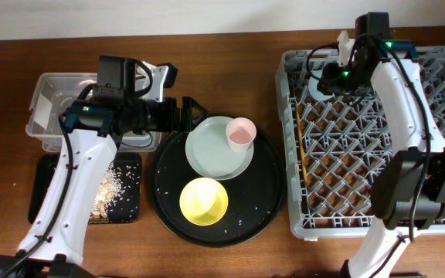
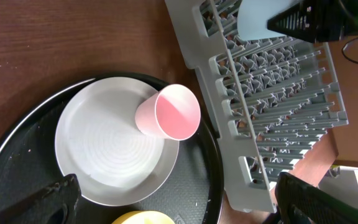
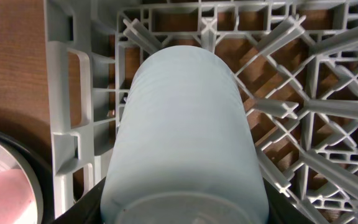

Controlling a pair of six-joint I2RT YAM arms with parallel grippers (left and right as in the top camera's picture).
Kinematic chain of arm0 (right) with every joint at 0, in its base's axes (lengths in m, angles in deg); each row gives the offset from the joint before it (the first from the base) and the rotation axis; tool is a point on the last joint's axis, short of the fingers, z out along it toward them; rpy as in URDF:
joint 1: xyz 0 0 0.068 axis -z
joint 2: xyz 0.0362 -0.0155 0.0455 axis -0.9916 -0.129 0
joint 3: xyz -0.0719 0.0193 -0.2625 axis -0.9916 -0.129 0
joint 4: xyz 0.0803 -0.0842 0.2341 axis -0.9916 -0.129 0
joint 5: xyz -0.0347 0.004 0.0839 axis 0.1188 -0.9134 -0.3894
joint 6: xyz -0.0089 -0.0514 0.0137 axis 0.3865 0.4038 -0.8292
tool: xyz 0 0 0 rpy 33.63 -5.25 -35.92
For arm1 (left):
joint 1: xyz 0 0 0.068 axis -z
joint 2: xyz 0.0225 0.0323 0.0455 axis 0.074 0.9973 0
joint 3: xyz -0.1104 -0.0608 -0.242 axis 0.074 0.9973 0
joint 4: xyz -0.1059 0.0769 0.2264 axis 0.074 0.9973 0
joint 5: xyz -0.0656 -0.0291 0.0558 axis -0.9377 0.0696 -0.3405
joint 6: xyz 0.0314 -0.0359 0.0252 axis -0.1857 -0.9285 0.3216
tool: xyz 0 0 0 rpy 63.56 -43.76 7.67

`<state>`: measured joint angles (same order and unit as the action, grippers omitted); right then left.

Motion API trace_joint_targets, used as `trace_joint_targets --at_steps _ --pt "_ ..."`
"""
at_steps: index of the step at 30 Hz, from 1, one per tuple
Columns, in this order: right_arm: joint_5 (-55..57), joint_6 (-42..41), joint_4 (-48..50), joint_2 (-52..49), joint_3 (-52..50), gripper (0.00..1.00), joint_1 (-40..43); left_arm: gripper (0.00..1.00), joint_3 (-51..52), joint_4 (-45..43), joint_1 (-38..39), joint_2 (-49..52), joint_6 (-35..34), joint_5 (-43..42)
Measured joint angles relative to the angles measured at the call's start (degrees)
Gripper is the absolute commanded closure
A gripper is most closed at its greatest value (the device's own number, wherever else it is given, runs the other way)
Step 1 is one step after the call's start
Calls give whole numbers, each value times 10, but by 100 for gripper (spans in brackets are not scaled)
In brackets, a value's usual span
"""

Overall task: Sort waste into correct bins and load items into the dishwasher rack
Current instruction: 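Lower the blue cup upside down into the rack with right gripper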

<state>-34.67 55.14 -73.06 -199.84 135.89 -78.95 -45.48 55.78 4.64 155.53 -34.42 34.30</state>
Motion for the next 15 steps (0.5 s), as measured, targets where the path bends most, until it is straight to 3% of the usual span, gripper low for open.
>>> trace_joint_targets --at_steps 6,7,10,15 --pt "22 0 -3 0 0 58 0 1 0 0 0 0 0 0" --pt "24 0 -5 0 0 53 0 1 0 0 0 0 0 0" --pt "26 0 -7 0 0 51 0 1 0 0 0 0 0 0" --pt "30 0 -7 0 0 35 0 1 0 0 0 0 0 0"
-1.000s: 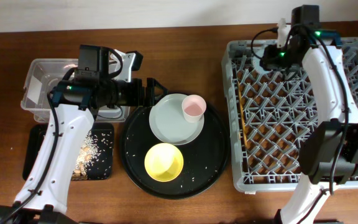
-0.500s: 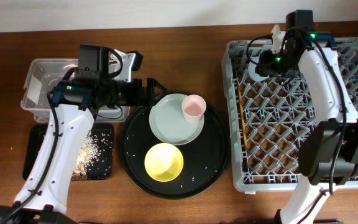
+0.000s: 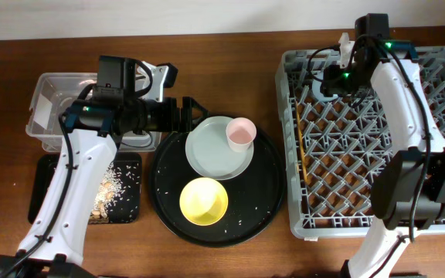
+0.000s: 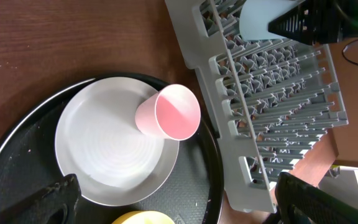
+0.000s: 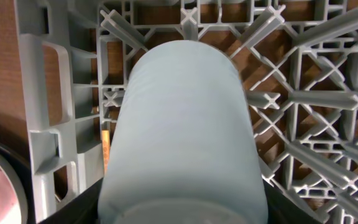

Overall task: Sort waste into correct bins and load items into the dishwasher rack
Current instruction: 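Lower the blue cup upside down into the rack with right gripper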

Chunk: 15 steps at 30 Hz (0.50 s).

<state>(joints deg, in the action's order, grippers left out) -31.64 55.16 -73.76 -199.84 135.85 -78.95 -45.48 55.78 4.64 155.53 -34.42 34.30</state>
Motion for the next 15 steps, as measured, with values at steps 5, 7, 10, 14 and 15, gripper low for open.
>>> trace_joint_targets --at_steps 5,7,10,14,15 --pt "0 -1 -2 0 0 34 0 1 0 0 0 0 0 0" --pt "0 -1 -2 0 0 28 0 1 0 0 0 0 0 0" --pt "0 -1 -2 0 0 26 0 1 0 0 0 0 0 0" --pt "-11 -1 -3 0 0 2 0 1 0 0 0 0 0 0" --pt "-12 -2 -3 0 0 2 0 1 0 0 0 0 0 0"
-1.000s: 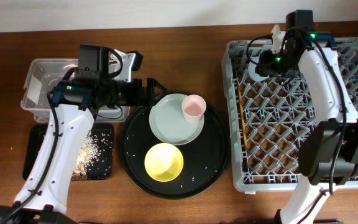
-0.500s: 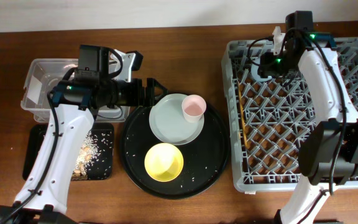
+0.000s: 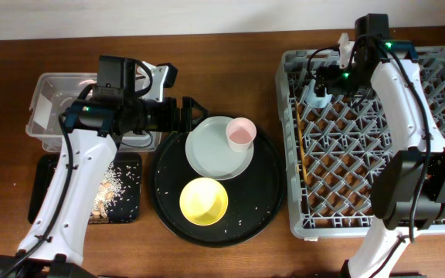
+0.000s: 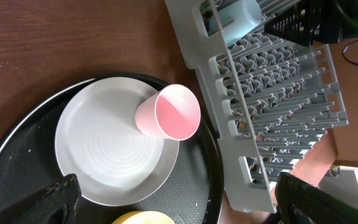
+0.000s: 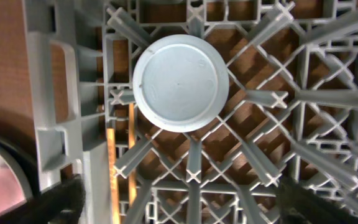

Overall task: Sort waste into correct bins and load items into the dishwasher rack
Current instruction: 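Lower the blue cup upside down into the rack with right gripper, then grasp the pink cup with left gripper and lift it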

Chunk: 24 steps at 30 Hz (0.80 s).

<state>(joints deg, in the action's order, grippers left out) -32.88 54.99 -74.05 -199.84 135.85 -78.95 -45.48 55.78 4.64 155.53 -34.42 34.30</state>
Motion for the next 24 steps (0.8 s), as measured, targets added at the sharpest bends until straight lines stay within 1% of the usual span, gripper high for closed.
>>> trace_joint_targets --at_steps 9,10,11,12,13,15,17,20,22,24 --pt "-1 -1 0 0 0 2 0 1 0 -1 0 0 0 0" --pt "-1 -1 0 0 0 2 0 5 0 -6 0 0 0 1" --pt "-1 0 -1 0 0 2 0 17 0 -20 1 0 0 2" --pt "-1 -1 -1 0 0 2 0 23 0 -22 3 0 -5 3" --pt "-1 -1 -1 0 0 2 0 25 0 -22 7 0 -9 5" --pt "-1 -1 -1 0 0 2 0 33 0 -23 40 7 -21 28" --pt "-1 -1 -1 0 0 2 0 36 0 -30 96 30 -70 98" --pt "-1 -1 -1 0 0 2 0 44 0 -69 167 85 -128 199" --pt "-1 -1 -1 0 0 2 0 50 0 -98 196 128 -151 239" --pt "-1 -1 0 0 0 2 0 55 0 -117 208 164 -163 256"
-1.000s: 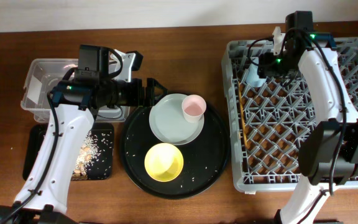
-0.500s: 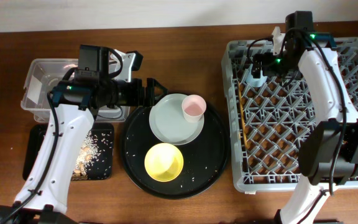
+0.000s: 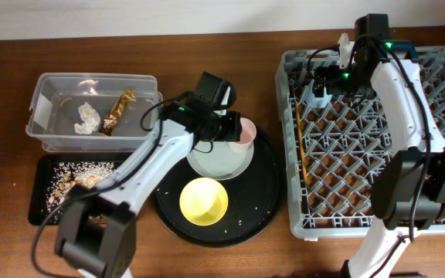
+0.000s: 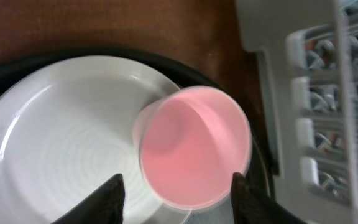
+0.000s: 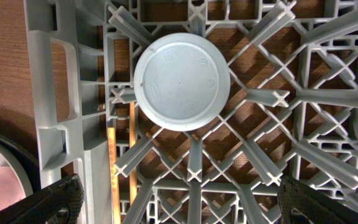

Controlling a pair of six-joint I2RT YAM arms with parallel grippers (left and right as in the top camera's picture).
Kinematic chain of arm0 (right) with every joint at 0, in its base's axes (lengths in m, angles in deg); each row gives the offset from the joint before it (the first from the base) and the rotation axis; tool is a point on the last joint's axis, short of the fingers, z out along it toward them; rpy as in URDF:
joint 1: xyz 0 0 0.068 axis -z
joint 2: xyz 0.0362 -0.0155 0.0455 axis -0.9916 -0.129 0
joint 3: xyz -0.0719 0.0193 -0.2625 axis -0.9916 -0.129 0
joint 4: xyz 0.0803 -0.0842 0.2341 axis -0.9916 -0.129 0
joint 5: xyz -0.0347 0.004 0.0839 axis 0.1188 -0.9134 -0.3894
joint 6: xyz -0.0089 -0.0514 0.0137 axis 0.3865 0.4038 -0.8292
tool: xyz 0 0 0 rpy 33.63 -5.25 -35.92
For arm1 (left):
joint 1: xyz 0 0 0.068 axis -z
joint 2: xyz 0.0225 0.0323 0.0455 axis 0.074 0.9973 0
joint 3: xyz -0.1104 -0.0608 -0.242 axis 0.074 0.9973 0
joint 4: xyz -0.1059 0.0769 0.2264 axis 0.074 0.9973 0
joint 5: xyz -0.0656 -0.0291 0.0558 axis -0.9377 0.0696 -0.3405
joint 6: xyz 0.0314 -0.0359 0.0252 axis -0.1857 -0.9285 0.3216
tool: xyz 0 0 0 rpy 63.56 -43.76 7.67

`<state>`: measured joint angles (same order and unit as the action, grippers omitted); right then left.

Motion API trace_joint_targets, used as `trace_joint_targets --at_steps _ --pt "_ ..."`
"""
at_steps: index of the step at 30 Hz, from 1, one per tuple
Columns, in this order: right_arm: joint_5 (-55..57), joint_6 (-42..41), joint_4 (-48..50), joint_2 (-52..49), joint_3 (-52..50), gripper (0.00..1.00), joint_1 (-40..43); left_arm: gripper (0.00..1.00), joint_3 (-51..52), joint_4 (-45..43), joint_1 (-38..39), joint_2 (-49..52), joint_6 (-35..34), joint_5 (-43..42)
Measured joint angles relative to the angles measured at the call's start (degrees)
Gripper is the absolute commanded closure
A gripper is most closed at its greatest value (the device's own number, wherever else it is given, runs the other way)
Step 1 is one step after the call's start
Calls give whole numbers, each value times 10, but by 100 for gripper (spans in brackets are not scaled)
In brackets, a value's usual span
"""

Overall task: Sort waste into correct bins and load items into the dishwasher rack
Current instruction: 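Grasp the pink cup with left gripper and lift it, then pass the pink cup from left gripper to right gripper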

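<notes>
A pink cup (image 3: 241, 133) (image 4: 194, 152) rests tilted on the white plate (image 3: 216, 154) (image 4: 55, 137) in the round black tray (image 3: 265, 205). My left gripper (image 3: 230, 126) (image 4: 178, 200) is open right over it, one finger on each side of the cup's near rim. A yellow bowl (image 3: 203, 201) sits in the tray's front. A pale blue cup (image 3: 315, 94) (image 5: 181, 81) stands upside down in the far left corner of the grey dishwasher rack (image 3: 439, 166) (image 5: 61, 112). My right gripper (image 3: 332, 79) (image 5: 180, 205) hangs open above it, holding nothing.
A clear bin (image 3: 49, 85) with wrappers stands at the far left. In front of it is a black tray (image 3: 41, 202) of scattered food scraps. An orange stick (image 3: 301, 147) (image 5: 112, 158) lies along the rack's left side.
My left arm has moved from beside the clear bin to the pink cup, and its open fingers now flank the cup. The right gripper stays open above the upturned blue cup.
My right gripper first held the pale blue cup over the rack's far left corner, then lower. Then the cup stood upside down in the rack and the gripper was open. The left arm stayed by the bin through that, and is now at the pink cup.
</notes>
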<state>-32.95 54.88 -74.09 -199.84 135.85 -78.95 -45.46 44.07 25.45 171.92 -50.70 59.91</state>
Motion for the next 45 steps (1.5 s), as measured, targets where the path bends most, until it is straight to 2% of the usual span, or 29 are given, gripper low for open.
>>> trace_joint_targets --at_steps 2,3,4,5,7,11,16,18,20,21,23,25,27,30,32,34,35,36,39,42,43,45 --pt "0 0 -1 0 0 2 0 65 0 -17 1 38 -7 12" --pt "0 0 -1 0 0 2 0 65 0 -18 1 49 -10 17" --pt "0 0 0 0 0 2 0 70 0 -18 1 55 -12 20" --pt "0 0 0 0 0 2 0 87 0 -18 1 59 -12 23" --pt "0 0 -1 0 0 2 0 96 0 -18 1 69 -14 31" --pt "0 0 -1 0 0 1 0 99 -1 -14 1 70 -16 44" --pt "0 0 -1 0 0 2 0 100 -18 54 -11 40 -16 43" --pt "0 0 -1 0 0 2 0 100 -26 88 -35 -10 -11 0" --pt "0 0 -1 0 0 2 0 100 -34 99 -76 -66 13 -104" --pt "0 0 -1 0 0 2 0 99 -37 104 -110 -96 35 -193" --pt "0 0 -1 0 0 2 0 100 -42 118 -169 -128 71 -322" --pt "0 0 9 0 0 2 0 99 -44 144 -207 -132 110 -426" --pt "-3 0 39 0 -2 2 0 99 -44 170 -221 -132 139 -475" --pt "-44 0 3 0 -2 2 0 100 -44 173 -222 -132 159 -508" --pt "-79 0 -47 0 -2 1 0 99 -44 172 -222 -132 164 -516" --pt "-170 32 -81 0 -1 6 4 99 -44 172 -222 -132 168 -517" --pt "-232 69 -106 0 2 7 9 100 -44 170 -222 -132 170 -519" --pt "-358 143 -160 1 9 12 22 99 -44 165 -222 -132 171 -520" --pt "-566 278 -259 4 20 17 70 99 -44 115 -222 -132 175 -522" --pt "-650 356 -328 4 22 21 88 100 -44 57 -222 -132 176 -522" --pt "-680 400 -355 4 23 21 75 99 -44 42 -222 -132 176 -520" --pt "-699 429 -357 4 23 20 39 99 -44 38 -217 -132 176 -496"
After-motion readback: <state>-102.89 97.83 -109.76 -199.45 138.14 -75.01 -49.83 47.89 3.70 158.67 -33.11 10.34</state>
